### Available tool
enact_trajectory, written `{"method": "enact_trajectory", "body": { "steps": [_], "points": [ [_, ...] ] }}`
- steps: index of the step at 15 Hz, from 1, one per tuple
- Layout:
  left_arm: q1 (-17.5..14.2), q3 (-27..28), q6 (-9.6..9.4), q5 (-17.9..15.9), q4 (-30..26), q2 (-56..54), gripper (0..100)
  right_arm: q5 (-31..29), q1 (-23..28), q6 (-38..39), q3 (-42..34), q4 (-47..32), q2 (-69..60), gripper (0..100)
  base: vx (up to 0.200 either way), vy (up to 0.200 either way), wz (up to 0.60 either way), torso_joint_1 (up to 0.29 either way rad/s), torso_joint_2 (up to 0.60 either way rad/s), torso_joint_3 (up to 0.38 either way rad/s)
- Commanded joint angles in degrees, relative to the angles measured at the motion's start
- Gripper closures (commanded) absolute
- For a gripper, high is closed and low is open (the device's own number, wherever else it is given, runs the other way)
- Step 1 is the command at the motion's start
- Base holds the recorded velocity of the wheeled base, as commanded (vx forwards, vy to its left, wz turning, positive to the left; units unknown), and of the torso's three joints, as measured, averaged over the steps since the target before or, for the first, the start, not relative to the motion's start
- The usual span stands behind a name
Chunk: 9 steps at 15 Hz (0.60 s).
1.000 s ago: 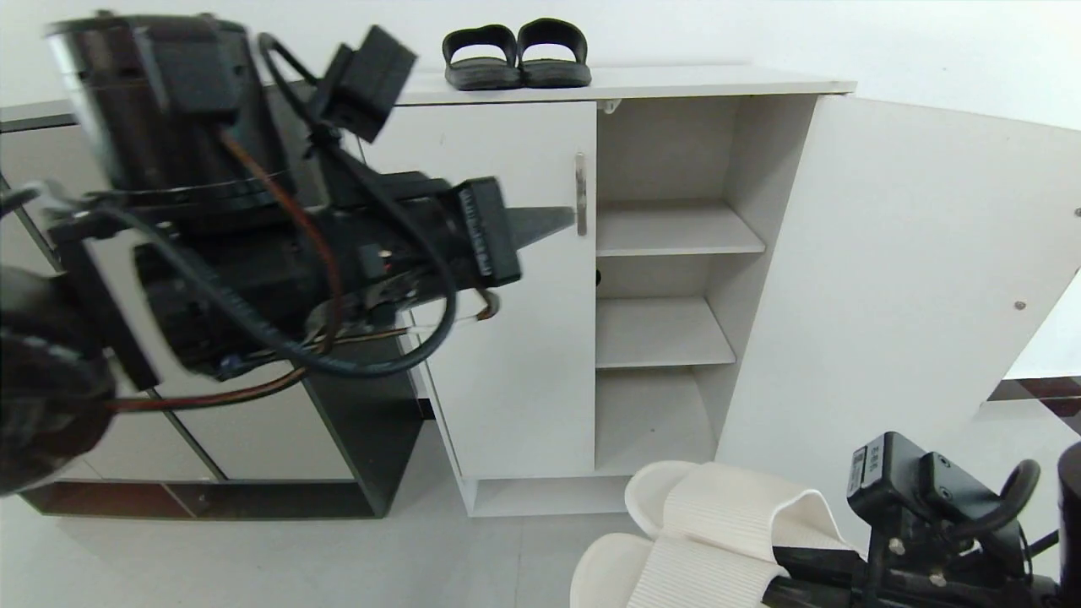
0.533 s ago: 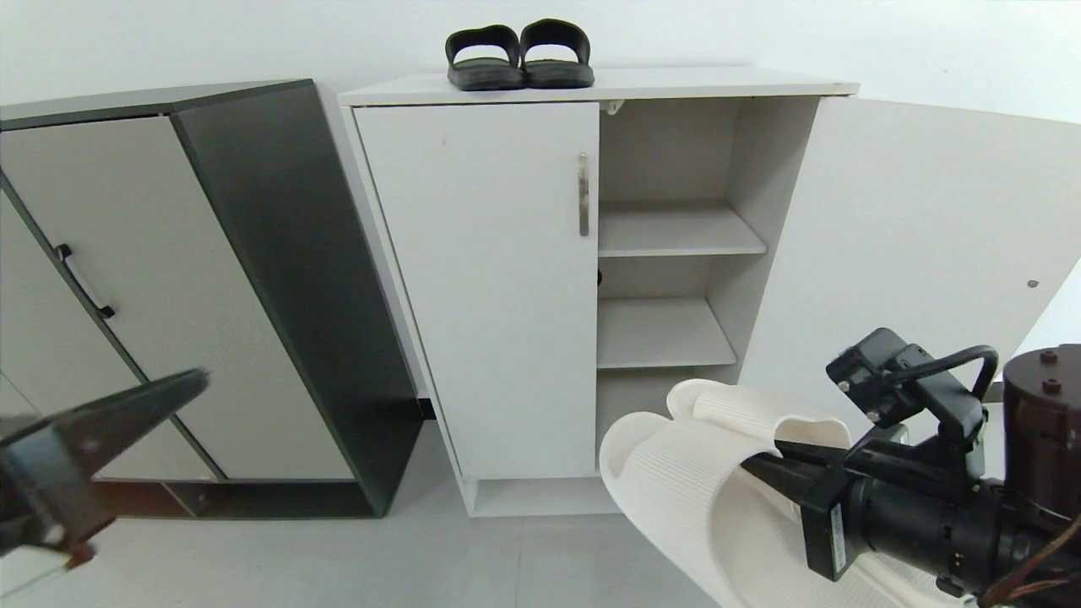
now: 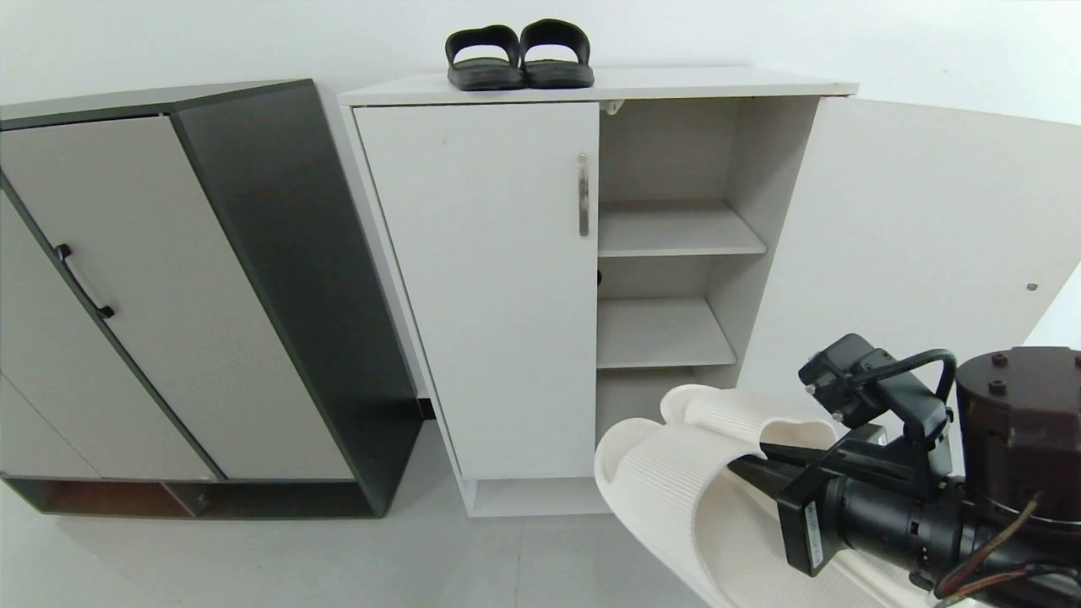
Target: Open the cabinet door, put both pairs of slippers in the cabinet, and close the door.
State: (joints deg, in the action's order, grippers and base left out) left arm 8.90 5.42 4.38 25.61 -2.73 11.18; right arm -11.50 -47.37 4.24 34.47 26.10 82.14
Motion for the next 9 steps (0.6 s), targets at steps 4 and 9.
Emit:
{"method": "enact_trajectory", "body": {
  "steps": [4, 9],
  "points": [
    [-6.79, -4.99, 0.28, 2.34, 3.96, -7.05, 100, 0.07, 0.00, 0.06, -0.29, 0.09, 2.76, 100, 0.000, 0.000, 0.00, 0.000, 0.00, 0.000],
    [-8.90, -5.42, -6.05, -21.22, 5.37, -11.18, 100, 0.07, -0.18, 0.06, -0.64, 1.15, 3.03, 100, 0.000, 0.000, 0.00, 0.000, 0.00, 0.000]
  ]
}}
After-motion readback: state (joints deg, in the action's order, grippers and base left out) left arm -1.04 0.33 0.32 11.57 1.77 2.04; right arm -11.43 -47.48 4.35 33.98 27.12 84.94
